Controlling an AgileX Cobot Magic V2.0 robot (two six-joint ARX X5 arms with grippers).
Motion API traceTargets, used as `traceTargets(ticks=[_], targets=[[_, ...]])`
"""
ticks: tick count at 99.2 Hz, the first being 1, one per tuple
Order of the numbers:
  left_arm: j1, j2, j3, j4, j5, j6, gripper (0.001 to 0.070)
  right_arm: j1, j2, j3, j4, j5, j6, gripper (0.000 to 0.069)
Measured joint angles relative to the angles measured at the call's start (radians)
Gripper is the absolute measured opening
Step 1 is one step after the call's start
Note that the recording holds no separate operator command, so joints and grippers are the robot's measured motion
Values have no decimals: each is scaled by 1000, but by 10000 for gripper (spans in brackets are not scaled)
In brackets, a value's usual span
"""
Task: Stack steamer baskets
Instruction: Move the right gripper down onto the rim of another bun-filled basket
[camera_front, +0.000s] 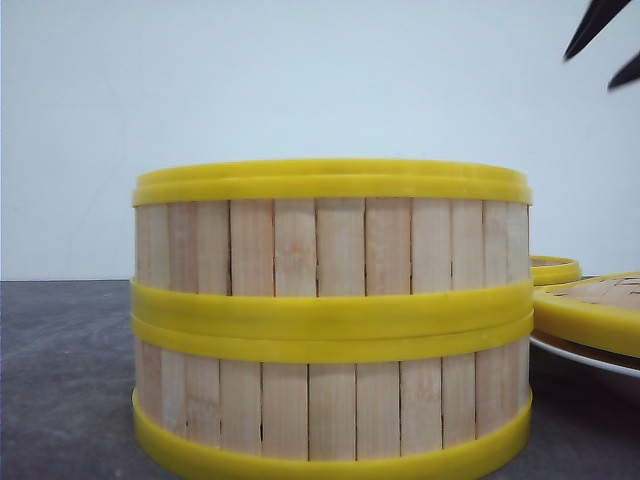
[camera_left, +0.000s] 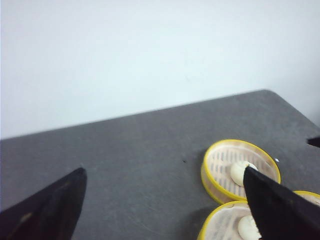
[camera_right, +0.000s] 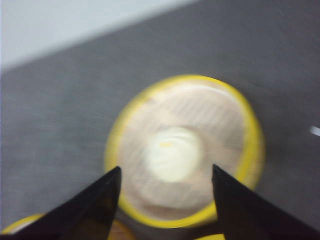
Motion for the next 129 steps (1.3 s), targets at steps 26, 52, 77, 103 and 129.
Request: traceTargets(ticks=[26, 52, 77, 103, 129], targets=[[0, -80, 2, -114, -137, 49, 597, 23, 528, 493, -356, 153, -76, 373], [0, -73, 1, -119, -192, 60, 597, 65, 679, 506, -376, 247, -87, 269], [0, -75, 1, -119, -192, 68, 596, 72, 766, 506, -398, 277, -88, 260], [0, -74, 1, -119, -192, 75, 589, 74, 780, 506, -390, 291, -88, 70], [0, -74, 1, -119, -192, 76, 589, 91, 780, 506, -382, 304, -88, 26]])
